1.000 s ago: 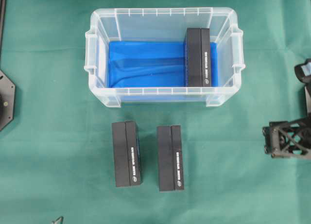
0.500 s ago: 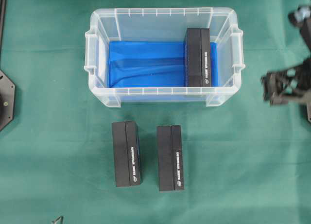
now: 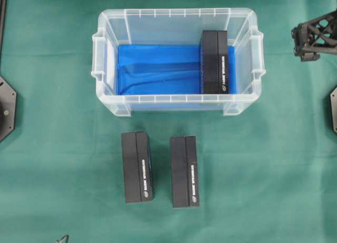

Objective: Take the box out of the case with the right arm.
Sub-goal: 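Move the open right gripper over the right black box in the case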

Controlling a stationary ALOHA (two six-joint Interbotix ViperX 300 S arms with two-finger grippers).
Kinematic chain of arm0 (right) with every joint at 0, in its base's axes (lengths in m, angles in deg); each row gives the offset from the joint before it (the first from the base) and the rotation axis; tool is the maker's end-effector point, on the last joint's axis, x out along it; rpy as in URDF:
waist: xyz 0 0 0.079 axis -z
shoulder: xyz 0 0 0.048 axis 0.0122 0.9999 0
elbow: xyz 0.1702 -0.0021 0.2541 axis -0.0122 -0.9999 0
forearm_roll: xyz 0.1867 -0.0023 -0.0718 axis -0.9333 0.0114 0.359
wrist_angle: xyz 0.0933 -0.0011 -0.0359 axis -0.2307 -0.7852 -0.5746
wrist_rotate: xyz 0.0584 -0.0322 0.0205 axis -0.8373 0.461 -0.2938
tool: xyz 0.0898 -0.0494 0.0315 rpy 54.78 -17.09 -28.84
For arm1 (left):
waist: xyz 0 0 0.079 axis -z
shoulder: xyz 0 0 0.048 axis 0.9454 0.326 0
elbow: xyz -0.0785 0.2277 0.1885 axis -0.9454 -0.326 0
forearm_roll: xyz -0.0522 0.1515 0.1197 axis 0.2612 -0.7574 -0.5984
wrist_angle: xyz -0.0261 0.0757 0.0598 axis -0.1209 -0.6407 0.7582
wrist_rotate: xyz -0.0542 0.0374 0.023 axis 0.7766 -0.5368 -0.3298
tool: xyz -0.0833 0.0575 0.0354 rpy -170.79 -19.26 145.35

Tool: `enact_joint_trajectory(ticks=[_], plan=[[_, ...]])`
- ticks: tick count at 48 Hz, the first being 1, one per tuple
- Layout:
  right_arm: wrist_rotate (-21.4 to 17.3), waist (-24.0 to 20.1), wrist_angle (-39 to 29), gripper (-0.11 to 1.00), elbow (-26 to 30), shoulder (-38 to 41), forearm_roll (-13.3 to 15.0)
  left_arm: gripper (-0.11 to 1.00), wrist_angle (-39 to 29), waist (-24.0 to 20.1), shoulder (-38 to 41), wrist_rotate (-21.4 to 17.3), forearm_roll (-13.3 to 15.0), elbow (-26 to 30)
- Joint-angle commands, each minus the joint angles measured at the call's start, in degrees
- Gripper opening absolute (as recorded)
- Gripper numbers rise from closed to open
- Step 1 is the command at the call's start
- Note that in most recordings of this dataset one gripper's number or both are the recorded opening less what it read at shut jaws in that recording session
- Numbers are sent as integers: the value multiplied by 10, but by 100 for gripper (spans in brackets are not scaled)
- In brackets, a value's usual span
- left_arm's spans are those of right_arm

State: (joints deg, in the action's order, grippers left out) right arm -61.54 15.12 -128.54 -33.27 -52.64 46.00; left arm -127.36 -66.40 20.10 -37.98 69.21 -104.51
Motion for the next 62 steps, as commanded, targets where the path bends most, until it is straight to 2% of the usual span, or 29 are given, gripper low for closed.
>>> enact_joint_trajectory(ticks=[1, 24, 39, 49, 62], plan=[[1, 3, 6, 89, 6, -4, 1, 0, 3, 1, 2, -1, -2, 9], [-1, 3, 7, 89, 9, -3, -2, 0, 3, 1, -1, -2, -2, 8], [-1, 3, 43, 89, 31, 29, -11, 0, 3, 1, 1, -2, -2, 8], [2, -8, 67, 89, 80, 89, -13, 0, 3, 1, 2, -2, -2, 8], [3, -33, 86, 89, 171, 184, -14, 0, 3, 1, 2, -2, -2, 8]])
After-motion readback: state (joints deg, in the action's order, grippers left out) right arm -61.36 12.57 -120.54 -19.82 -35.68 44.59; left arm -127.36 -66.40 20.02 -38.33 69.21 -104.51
